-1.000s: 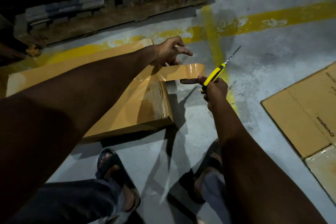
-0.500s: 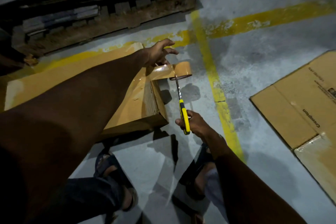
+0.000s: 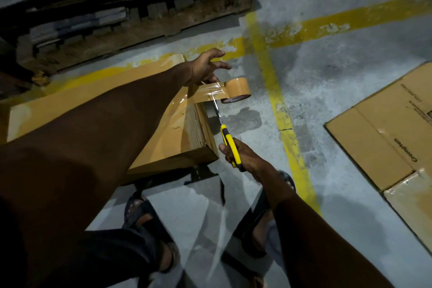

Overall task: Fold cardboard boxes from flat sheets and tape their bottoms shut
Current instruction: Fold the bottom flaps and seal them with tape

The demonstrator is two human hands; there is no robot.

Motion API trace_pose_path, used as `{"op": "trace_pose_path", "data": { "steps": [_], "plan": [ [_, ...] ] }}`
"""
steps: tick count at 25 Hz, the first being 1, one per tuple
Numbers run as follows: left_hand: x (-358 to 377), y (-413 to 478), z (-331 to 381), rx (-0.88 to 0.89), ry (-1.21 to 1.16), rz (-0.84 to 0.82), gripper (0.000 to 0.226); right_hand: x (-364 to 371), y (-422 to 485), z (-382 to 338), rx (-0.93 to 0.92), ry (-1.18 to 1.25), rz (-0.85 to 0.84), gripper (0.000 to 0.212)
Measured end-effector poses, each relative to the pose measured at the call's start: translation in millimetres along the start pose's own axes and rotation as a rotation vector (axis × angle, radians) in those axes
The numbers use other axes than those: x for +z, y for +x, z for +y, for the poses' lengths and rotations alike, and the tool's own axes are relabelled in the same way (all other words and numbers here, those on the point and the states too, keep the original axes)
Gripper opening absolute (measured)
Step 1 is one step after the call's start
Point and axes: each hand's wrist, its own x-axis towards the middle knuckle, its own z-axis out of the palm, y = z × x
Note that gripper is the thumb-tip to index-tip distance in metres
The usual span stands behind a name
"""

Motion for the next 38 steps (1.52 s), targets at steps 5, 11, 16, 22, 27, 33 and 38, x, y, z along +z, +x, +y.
{"op": "trace_pose_path", "data": {
  "steps": [5, 11, 16, 22, 27, 33, 38],
  "plan": [
    [0, 1, 0, 0.006, 0.018, -0.016, 0.065, -3, 11, -17, -0.027, 0.007, 0.006, 0.037],
    [-1, -1, -2, 0.061, 0.002, 0.019, 0.045, 2, 12, -22, -0.011, 0.082, 0.037, 0.035],
    [2, -2, 0, 0.032, 0.001, 0.005, 0.052, 5, 17, -21, -0.03, 0.159, 0.056, 0.022],
    [9, -5, 2, 0.028, -0.027, 0.03, 0.056, 3, 26, -3, -0.062, 0.091, 0.115, 0.034],
    [22, -9, 10, 0.064, -0.087, 0.082, 0.044, -2, 29, 6, 0.138, -0.021, 0.28, 0.046],
    [21, -61, 40, 0.143, -0.045, 0.167, 0.066, -1, 32, -22, 0.162, -0.209, 0.643, 0.079],
    [-16, -142, 28, 0.264, -0.148, 0.313, 0.046, 35, 13, -87, -0.107, -0.466, 0.853, 0.056]
  ]
}}
